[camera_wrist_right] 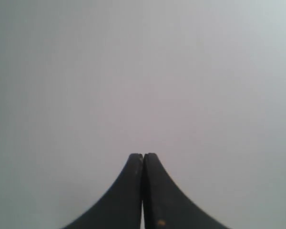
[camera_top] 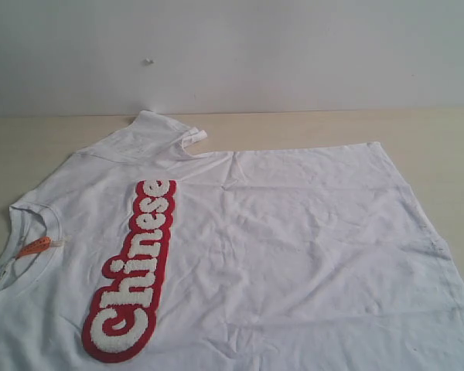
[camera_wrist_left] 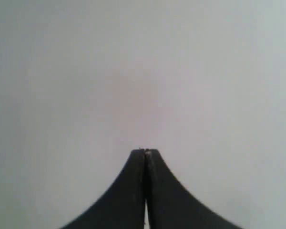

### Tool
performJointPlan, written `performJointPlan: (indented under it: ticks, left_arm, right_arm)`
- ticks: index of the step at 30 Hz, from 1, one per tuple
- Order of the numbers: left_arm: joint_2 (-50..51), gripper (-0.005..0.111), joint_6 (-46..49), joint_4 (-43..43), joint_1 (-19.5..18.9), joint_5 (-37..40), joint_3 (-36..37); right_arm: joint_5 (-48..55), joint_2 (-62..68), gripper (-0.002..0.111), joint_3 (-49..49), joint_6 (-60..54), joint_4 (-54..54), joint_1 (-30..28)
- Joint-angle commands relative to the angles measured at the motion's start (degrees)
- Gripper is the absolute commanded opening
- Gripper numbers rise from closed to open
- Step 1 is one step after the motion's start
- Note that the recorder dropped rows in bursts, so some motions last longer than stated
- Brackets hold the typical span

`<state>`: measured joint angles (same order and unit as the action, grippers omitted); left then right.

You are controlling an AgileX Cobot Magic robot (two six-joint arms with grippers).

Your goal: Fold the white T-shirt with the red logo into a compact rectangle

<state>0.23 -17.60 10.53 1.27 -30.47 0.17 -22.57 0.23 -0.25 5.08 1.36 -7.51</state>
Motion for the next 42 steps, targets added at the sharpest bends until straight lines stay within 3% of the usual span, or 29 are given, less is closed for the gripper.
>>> performJointPlan:
  ticks: [1, 5, 14, 23, 29, 33, 42]
  left_arm:
    - [-0.2, 0.0, -8.4, -2.1, -0.1, -11.5, -0.2]
    - [-0.2, 0.0, -8.5, -2.1, -0.1, -16.9, -4.0]
    - [-0.2, 0.0, -8.7, -9.4, -0.1, -16.8, -21.1]
    - [9.9, 0.0, 1.5, -12.4, -0.1, -15.8, -41.7]
    - [18.8, 0.0, 7.2, -12.4, -0.1, 6.1, -55.1]
    - [26.8, 0.0, 9.9, -12.4, -0.1, 20.7, -60.1]
    - [45.6, 0.0, 10.2, -12.1, -0.1, 36.4, -61.7]
  right_arm:
    - [-10.7, -0.2, 0.0, 0.2, 12.7, -1.4, -0.3]
    - [-15.3, -0.2, 0.0, -3.9, 16.8, -3.4, -0.3]
    - [-14.8, -0.2, 0.0, -19.3, 17.5, -3.9, -0.3]
    - [-12.8, 1.4, 0.0, -35.7, 5.6, -1.8, -0.3]
    - [0.6, 12.0, 0.0, -46.7, -8.1, 7.6, -0.3]
    - [12.6, 21.5, 0.0, -52.8, -9.6, 7.7, -0.3]
    - [38.7, 45.4, 0.0, -63.6, -10.2, 7.4, -0.3]
